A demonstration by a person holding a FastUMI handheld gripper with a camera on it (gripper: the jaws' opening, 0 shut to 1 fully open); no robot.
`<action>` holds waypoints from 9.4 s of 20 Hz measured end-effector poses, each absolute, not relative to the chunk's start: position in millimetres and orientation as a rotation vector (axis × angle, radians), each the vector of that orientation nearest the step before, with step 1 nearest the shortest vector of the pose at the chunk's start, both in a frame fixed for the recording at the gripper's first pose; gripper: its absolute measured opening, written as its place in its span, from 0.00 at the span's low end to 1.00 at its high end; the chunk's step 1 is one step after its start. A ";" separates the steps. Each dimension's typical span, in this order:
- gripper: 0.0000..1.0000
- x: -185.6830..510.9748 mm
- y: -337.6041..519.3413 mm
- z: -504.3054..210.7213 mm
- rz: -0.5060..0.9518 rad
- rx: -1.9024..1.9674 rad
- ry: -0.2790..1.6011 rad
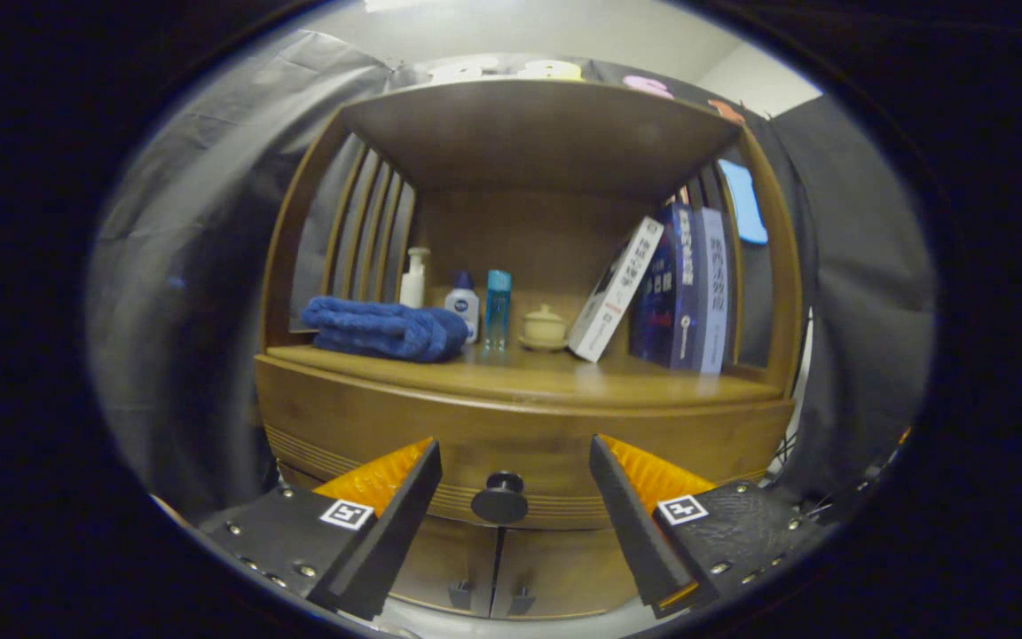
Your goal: Pull open the drawer, take out the items inside it, and place them on the countertop above the cabinet.
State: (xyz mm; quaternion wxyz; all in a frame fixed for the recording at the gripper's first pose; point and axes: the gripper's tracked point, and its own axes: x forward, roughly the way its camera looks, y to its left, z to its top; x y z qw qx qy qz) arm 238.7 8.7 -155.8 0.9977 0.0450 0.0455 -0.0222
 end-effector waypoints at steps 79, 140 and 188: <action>0.45 219.9 42.0 -137.6 0.154 0.127 0.526; 0.16 387.1 -11.1 -53.7 -0.093 0.192 0.371; 0.72 74.4 28.0 -133.3 -0.079 0.221 0.288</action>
